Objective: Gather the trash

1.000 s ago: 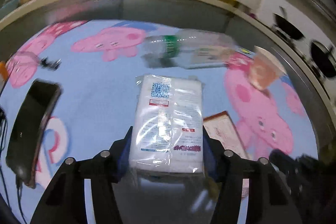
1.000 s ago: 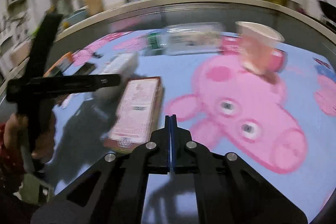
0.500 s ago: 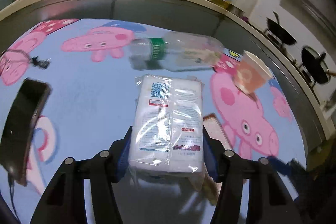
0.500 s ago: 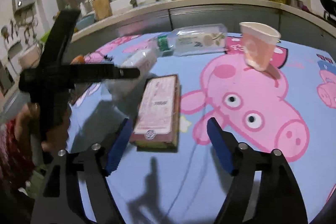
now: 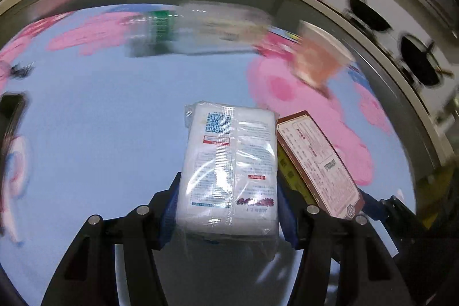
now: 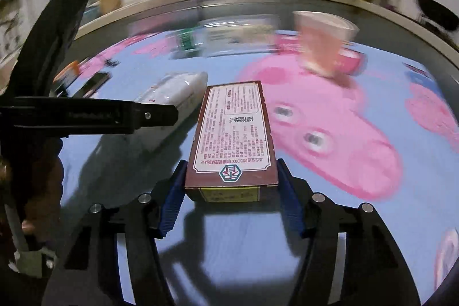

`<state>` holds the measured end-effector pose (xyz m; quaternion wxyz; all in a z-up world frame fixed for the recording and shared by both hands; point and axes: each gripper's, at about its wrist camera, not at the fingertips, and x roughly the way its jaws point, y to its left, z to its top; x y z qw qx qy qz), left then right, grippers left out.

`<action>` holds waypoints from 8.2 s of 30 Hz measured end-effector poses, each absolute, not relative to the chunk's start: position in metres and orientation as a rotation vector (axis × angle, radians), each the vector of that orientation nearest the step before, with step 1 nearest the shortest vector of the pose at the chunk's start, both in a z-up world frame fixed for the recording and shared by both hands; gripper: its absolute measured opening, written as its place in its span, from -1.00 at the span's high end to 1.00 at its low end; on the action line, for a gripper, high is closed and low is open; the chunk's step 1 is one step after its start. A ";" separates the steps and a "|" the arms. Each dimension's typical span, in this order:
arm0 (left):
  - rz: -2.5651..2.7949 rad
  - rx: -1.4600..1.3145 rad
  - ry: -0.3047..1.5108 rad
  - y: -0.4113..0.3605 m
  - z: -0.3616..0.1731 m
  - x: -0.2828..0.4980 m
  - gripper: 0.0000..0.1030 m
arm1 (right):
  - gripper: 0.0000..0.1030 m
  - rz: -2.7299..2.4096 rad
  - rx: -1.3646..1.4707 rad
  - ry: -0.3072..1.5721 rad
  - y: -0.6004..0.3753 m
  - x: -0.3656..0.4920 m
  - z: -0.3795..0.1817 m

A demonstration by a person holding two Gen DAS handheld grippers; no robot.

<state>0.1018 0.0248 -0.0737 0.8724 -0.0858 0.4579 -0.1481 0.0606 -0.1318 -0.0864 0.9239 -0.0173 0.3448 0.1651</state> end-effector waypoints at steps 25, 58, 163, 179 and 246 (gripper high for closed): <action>-0.688 0.301 0.885 -0.216 -0.086 0.053 -0.16 | 0.35 0.224 0.850 0.735 -0.386 -0.026 -0.137; -0.707 -0.239 1.025 -0.110 -0.063 0.129 -0.14 | -0.52 0.172 0.280 0.731 -0.289 0.020 -0.106; -0.535 0.469 1.005 -0.023 -0.051 0.257 -0.32 | 0.49 0.308 0.166 0.637 -0.217 0.180 -0.026; -0.628 0.163 1.012 -0.090 -0.062 0.093 -0.26 | 0.44 0.061 0.273 0.614 -0.306 0.006 -0.063; -0.356 0.323 0.936 -0.112 -0.062 0.080 -0.24 | 0.37 0.138 0.235 0.583 -0.288 -0.008 -0.080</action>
